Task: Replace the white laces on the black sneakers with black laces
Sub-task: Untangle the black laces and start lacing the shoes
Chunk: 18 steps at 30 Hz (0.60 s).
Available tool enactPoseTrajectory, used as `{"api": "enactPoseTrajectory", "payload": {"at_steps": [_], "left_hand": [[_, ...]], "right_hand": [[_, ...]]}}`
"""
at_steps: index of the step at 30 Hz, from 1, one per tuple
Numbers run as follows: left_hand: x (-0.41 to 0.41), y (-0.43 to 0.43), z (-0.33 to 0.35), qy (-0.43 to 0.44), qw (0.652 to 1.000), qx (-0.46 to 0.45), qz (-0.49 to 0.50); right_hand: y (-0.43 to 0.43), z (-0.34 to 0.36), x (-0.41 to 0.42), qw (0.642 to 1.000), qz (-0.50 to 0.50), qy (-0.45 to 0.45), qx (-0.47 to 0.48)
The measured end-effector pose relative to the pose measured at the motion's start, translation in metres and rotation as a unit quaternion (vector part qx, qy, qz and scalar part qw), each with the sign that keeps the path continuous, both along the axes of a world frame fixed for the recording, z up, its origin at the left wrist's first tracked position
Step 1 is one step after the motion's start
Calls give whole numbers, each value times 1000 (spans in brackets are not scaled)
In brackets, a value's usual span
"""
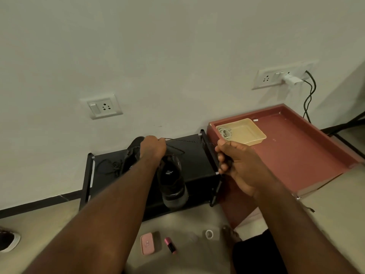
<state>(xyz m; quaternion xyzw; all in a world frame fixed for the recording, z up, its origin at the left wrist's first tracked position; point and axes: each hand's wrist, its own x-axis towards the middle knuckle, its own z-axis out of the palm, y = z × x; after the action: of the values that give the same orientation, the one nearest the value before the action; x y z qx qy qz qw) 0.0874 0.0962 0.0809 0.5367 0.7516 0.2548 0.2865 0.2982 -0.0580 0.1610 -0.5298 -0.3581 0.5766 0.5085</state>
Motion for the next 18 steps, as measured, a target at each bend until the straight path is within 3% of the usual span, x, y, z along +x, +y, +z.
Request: {"api": "enactPoseTrajectory", "payload": {"at_steps": [4, 8, 13, 15, 18], "left_hand": [[-16, -3, 2, 5, 999, -24, 42], [-28, -9, 24, 42, 996, -44, -63], [-41, -17, 85, 145, 964, 46, -218], [-43, -23, 117, 180, 951, 86, -237], [-48, -32, 169, 165, 949, 146, -224]], "right_hand": [[1, 14, 5, 999, -40, 14, 5], [7, 31, -4, 999, -34, 26, 20], [17, 56, -32, 998, 7, -1, 57], [22, 70, -44, 998, 33, -4, 61], [30, 98, -61, 993, 70, -44, 81]]}}
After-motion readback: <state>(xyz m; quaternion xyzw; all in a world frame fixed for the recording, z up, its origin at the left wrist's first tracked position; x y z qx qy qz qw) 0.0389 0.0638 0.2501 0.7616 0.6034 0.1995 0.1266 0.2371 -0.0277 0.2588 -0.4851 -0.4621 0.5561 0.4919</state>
